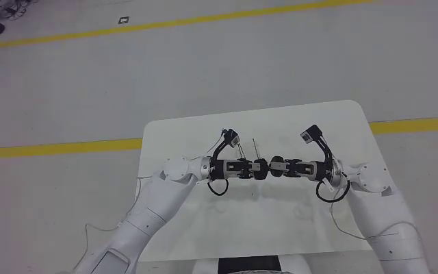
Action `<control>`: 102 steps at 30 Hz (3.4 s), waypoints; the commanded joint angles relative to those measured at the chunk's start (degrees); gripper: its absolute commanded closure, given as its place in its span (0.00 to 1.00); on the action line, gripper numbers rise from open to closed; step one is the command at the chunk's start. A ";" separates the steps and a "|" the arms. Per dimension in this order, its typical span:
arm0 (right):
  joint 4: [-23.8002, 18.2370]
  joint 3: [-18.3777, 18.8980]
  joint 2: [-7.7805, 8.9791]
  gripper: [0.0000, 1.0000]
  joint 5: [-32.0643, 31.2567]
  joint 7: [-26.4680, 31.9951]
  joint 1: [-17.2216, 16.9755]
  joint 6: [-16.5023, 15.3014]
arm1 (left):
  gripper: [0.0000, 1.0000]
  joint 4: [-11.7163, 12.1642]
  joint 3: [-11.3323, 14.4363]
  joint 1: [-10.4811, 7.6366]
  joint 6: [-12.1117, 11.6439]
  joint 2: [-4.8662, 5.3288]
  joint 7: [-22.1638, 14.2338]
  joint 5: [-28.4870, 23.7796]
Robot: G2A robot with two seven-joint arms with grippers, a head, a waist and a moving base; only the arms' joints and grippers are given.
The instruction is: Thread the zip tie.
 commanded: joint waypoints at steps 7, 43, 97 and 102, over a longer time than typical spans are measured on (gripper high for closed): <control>0.21 0.05 -0.15 1.00 -0.56 -0.08 0.09 0.00 | 0.92 0.59 0.76 -0.64 0.00 0.01 0.31 -0.10; 0.09 0.59 -0.70 0.87 -0.69 0.29 -0.06 0.00 | 1.00 1.17 2.12 -1.36 0.00 0.67 1.35 -0.53; 8.35 2.62 -0.53 0.00 0.97 -5.40 -0.43 3.11 | 1.00 -9.01 -2.66 3.81 0.00 2.25 15.54 21.37; 8.35 2.62 -0.53 0.00 0.97 -5.40 -0.43 3.11 | 1.00 -13.46 -4.01 7.63 0.00 2.71 24.11 28.15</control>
